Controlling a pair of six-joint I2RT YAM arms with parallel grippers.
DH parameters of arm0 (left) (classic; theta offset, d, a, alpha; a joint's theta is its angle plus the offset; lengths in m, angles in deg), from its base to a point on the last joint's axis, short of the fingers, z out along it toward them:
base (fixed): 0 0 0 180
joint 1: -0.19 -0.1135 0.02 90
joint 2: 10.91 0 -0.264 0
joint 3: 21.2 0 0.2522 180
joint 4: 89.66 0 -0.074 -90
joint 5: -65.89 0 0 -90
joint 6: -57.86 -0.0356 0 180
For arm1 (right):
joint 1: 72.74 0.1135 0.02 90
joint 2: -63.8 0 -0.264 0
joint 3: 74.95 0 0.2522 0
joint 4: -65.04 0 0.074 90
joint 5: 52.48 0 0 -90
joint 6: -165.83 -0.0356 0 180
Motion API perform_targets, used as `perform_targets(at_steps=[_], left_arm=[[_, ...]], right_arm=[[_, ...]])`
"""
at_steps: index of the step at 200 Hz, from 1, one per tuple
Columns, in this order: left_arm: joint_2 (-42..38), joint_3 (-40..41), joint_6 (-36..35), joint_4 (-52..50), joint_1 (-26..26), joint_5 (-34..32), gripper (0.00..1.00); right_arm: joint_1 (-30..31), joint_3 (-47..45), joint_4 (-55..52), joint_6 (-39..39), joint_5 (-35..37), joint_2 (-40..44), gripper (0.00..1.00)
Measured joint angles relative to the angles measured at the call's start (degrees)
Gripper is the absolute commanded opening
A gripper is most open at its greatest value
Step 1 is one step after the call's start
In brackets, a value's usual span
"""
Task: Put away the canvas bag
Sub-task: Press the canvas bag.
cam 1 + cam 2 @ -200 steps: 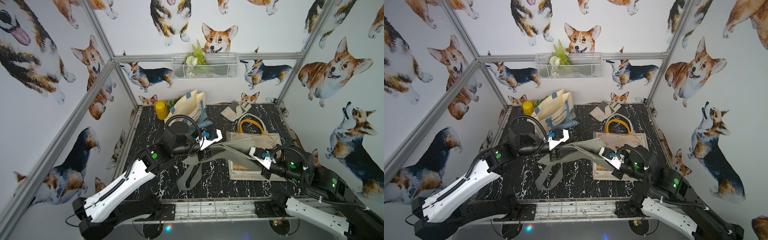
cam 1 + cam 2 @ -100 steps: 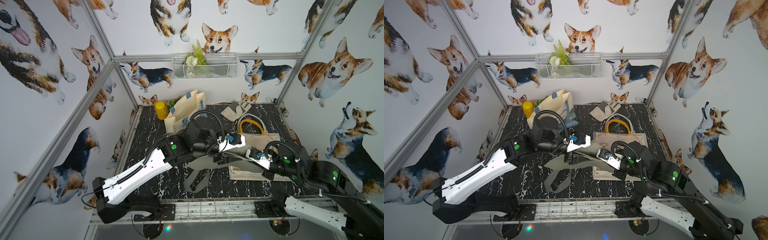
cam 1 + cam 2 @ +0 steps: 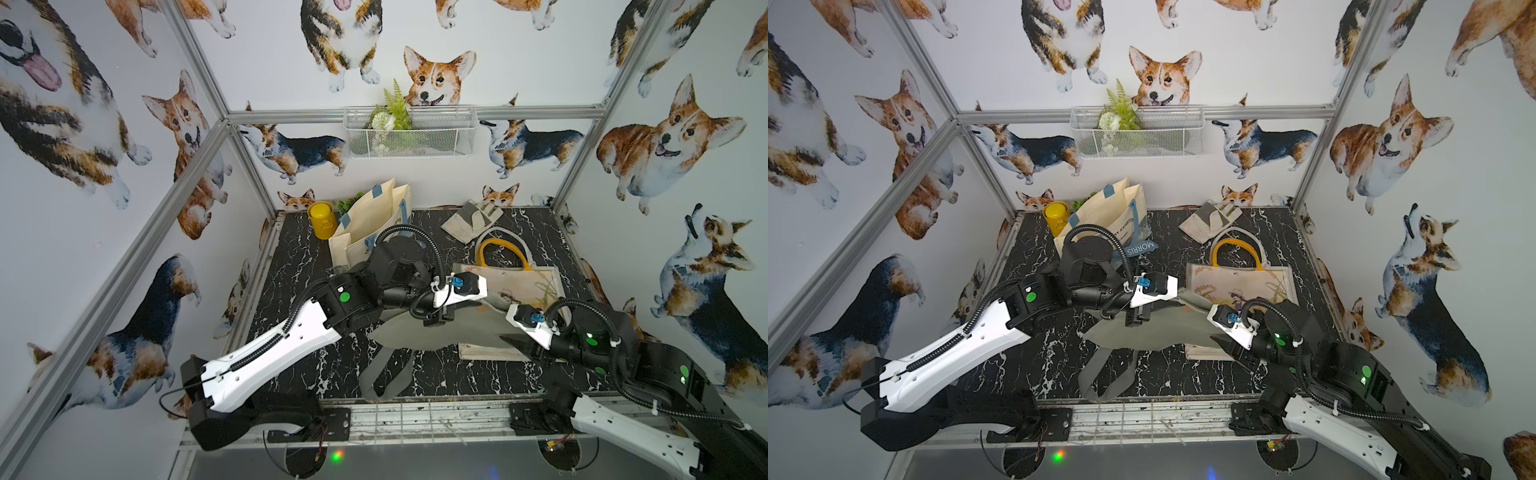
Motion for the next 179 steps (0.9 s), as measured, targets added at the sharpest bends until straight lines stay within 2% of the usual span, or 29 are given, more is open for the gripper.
perform_targets(at_steps=[22, 46, 54, 99, 113, 138, 143, 166, 179], left_arm=[[-1.29, 1.18, 0.09, 1.77, -0.81, 0.26, 0.0], [-2.8, 2.49, 0.68, 4.24, -1.66, 1.33, 0.0], [-3.32, 2.95, 0.96, 4.94, -2.08, 1.84, 0.0], [-6.43, 6.32, 3.93, 9.73, -5.2, 5.31, 0.0], [-7.3, 7.87, 5.4, 11.98, -6.38, 6.6, 0.0], [-8.24, 10.36, 7.91, 16.37, -7.89, 8.22, 0.0], [-8.24, 10.64, 8.5, 17.03, -8.07, 8.11, 0.06], [-8.22, 11.61, 11.3, 19.06, -8.31, 6.19, 0.49], [-8.2, 11.8, 13.57, 19.78, -8.35, 3.48, 0.58]], right_arm=[[-0.02, -3.02, 1.36, -1.99, 0.28, 3.15, 0.59], [-0.07, -3.96, 2.43, -3.48, 1.86, 5.18, 0.58], [-0.07, -3.78, 2.54, -3.76, 1.9, 5.31, 0.54], [-0.26, -1.7, 2.51, -4.39, 3.1, 4.7, 0.18], [-0.24, -0.22, 2.47, -4.35, 3.1, 3.96, 0.0], [-0.24, 2.43, 1.31, -4.09, 3.34, 2.16, 0.0], [-0.24, 3.04, 0.9, -3.65, 3.39, 1.57, 0.0], [-0.26, 5.57, -0.96, -2.82, 4.87, -0.94, 0.0], [-0.26, 7.43, -1.88, -2.03, 6.36, -2.29, 0.0]])
